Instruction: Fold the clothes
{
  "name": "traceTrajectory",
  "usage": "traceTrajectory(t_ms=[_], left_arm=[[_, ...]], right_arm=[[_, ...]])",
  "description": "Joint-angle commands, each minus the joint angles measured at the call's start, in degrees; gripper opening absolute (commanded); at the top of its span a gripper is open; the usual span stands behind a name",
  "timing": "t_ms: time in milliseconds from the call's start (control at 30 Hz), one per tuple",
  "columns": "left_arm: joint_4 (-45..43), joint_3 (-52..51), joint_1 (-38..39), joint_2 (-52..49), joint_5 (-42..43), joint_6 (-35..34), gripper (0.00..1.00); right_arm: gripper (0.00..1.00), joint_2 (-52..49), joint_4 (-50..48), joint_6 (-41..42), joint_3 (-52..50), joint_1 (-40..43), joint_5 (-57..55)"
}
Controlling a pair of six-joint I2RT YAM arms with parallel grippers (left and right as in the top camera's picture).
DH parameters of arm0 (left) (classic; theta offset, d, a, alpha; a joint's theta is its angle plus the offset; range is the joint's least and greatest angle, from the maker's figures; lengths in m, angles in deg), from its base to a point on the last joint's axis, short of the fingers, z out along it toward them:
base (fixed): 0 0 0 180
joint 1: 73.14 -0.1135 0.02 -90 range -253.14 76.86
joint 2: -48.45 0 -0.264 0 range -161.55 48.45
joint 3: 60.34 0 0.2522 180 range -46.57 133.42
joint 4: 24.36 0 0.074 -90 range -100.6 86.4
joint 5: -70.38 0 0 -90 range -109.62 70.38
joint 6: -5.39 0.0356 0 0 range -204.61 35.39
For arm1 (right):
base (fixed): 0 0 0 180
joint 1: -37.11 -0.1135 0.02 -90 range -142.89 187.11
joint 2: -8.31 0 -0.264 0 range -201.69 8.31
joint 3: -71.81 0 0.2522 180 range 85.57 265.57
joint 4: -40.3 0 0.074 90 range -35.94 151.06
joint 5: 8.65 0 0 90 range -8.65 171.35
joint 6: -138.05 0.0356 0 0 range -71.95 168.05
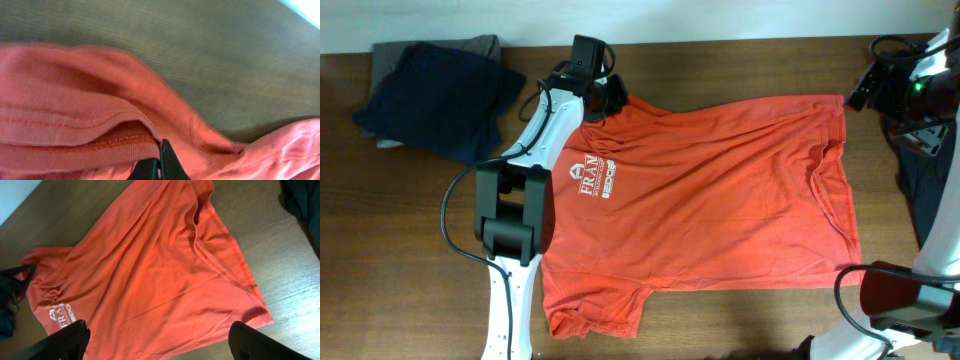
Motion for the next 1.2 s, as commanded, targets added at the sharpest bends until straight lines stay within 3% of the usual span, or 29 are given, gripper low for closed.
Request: traceTrajectory(t_ms=[0,333,533,1133,1167], left_arm=[[-3.7,1.2,-0.2,-0.8,0.7,-0.8,0.01],[-18.5,1.2,-0.2,-0.8,-3.9,-2.1,0.01],[-21.5,1.2,-0.3,-1.4,-8.9,-1.8,0.01],[-30.6,1.2,1.0,-9.6,-8.3,-1.6,0.02],[-30.6,1.2,1.1,-9.6,-8.2,-1.6,0.06]], right_arm=[[0.93,1.4,0.3,-0.4,-0.2,-0.2,0.7],[0.93,1.4,0.3,-0.4,-0.2,-0.2,0.7],[0.93,1.4,0.3,-0.4,-0.2,-0.2,0.7],[0.93,1.3,0.3,-0.4,-0.2,-0.2,0.7],[0.93,1.3,0.3,-0.4,-0.2,-0.2,0.7]])
